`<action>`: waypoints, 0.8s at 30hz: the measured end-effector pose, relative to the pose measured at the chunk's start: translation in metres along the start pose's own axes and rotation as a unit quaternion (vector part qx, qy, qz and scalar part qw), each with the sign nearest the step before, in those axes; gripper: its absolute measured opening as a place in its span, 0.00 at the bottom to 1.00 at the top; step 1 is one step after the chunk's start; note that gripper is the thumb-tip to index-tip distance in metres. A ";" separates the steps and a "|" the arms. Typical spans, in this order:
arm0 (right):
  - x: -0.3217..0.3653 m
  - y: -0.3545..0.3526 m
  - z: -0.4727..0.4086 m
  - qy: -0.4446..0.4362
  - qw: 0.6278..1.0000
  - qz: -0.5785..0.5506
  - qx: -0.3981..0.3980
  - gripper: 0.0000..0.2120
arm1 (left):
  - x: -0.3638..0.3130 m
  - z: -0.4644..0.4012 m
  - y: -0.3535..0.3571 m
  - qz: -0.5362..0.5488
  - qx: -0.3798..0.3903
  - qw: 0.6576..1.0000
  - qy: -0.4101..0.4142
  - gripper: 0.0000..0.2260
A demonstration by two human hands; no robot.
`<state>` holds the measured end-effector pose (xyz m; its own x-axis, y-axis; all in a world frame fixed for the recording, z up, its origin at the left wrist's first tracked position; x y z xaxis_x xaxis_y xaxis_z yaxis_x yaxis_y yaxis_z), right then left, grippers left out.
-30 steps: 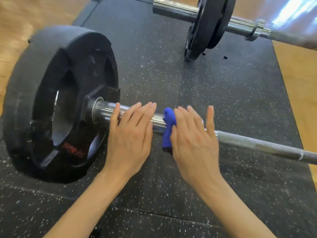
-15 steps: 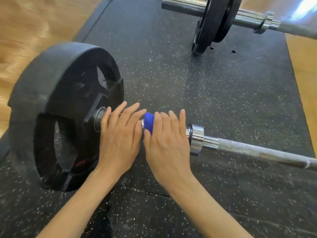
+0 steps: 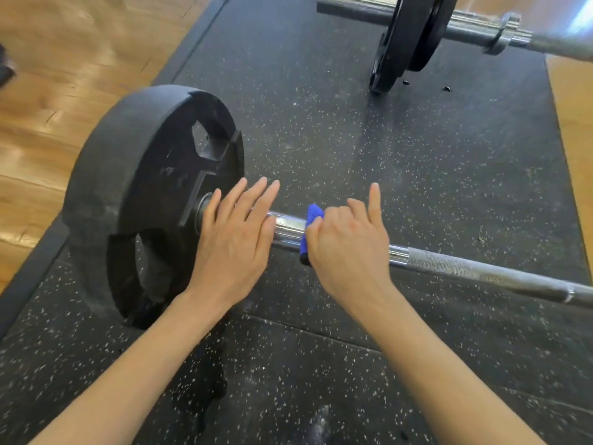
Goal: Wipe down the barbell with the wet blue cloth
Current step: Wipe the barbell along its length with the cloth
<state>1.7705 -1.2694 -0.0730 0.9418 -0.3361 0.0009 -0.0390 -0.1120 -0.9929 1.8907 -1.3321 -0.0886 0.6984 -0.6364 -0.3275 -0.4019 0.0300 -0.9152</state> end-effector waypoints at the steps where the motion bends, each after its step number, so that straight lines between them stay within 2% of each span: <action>1: 0.011 0.000 -0.005 -0.004 1.000 -0.011 -0.011 0.20 | 0.000 -0.001 0.001 -0.006 0.002 1.000 0.004 0.24; 4: 0.016 -0.004 -0.006 0.039 0.994 -0.075 -0.067 0.19 | 0.001 -0.002 0.005 -0.001 0.011 1.000 0.007 0.23; 6: 0.015 0.006 0.016 0.015 0.992 -0.104 -0.067 0.17 | 0.001 0.001 0.003 0.015 0.006 1.000 -0.006 0.22; 9: 0.017 0.008 0.043 -0.009 0.996 -0.072 -0.052 0.22 | -0.003 0.009 -0.001 0.025 -0.009 1.000 -0.006 0.20; 11: 0.023 0.006 0.025 0.007 0.998 -0.067 0.009 0.18 | -0.002 0.015 -0.002 0.031 -0.016 0.999 -0.006 0.20; 12: 0.029 0.010 0.011 0.006 0.995 -0.067 0.077 0.13 | -0.001 0.019 -0.002 0.033 -0.017 0.999 -0.008 0.20; 14: 0.034 0.014 -0.002 0.005 0.984 -0.091 0.152 0.05 | -0.001 0.027 -0.002 0.033 -0.016 0.999 -0.008 0.20; 16: 0.036 0.014 0.017 0.006 0.989 -0.065 0.133 0.07 | -0.002 0.035 -0.004 0.035 -0.019 0.999 -0.004 0.19; 19: 0.036 -0.001 0.061 0.026 0.997 -0.068 -0.016 0.18 | -0.004 0.050 -0.008 0.037 -0.043 0.998 -0.001 0.19; 21: 0.037 0.004 0.048 0.024 0.995 -0.091 0.041 0.18 | -0.005 0.060 -0.008 0.035 -0.048 0.998 0.005 0.19; 23: 0.044 0.014 0.036 0.009 0.983 -0.074 0.171 0.10 | -0.005 0.071 -0.008 0.041 -0.046 0.998 0.006 0.19; 24: 0.046 0.015 0.038 0.007 0.980 -0.068 0.189 0.07 | -0.004 0.076 -0.009 0.046 -0.047 0.998 0.005 0.19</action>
<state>1.8258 -1.2510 -0.0928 0.9252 -0.3546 0.1350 0.2150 0.1966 -0.9566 1.9357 -1.2714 -0.0971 0.6505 -0.6421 -0.4057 -0.5175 0.0163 -0.8555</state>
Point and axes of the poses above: each hand's wrist, its own z-axis away from the middle knuckle, its own y-axis out of the palm, x = y × z, the point moved 10 cm from there along -z, towards the middle knuckle, and after that the axes turned 4 degrees about -x, right-handed, at the moved point
